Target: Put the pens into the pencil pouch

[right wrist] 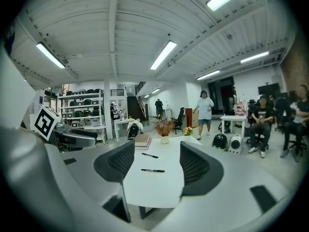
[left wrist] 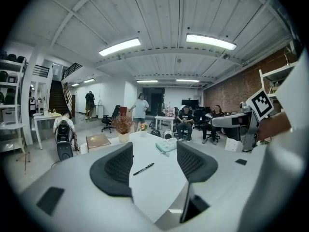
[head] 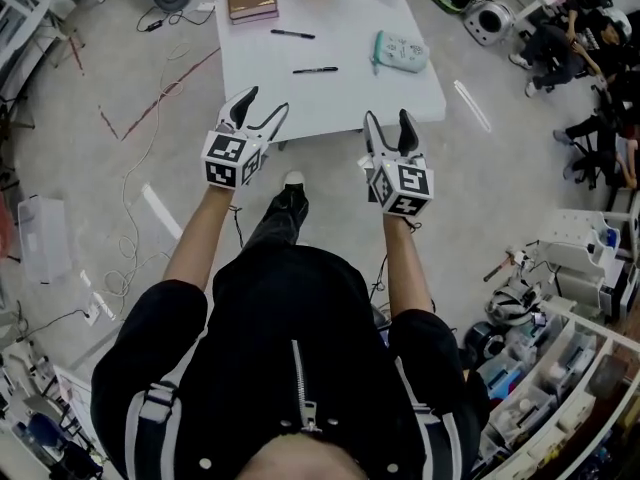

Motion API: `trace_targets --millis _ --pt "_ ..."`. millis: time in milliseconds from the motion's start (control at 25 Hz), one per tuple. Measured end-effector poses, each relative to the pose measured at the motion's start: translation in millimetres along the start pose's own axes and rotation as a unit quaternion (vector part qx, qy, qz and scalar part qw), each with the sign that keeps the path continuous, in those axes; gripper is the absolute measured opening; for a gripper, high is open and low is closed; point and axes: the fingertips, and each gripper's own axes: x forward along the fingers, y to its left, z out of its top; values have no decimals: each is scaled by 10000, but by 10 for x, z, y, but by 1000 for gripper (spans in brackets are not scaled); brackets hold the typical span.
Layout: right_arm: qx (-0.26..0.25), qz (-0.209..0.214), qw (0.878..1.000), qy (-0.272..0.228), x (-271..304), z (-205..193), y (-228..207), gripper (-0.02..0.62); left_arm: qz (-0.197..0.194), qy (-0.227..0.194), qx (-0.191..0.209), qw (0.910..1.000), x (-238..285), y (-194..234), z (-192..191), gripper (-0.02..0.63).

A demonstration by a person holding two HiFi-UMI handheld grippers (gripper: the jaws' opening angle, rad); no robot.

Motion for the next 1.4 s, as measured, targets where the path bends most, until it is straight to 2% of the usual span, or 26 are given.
trace_targets --millis 480,1080,1400 --pt "93 -337 9993 105 1172 349 -615 285 -534 298 553 9966 1360 482 189 291" --pt "144 -456 9987 198 1823 368 -895 282 -752 454 305 9957 2033 822 176 291" --pt "107 -325 9986 413 2210 239 -1094 273 -616 643 124 9960 2308 971 31 291"
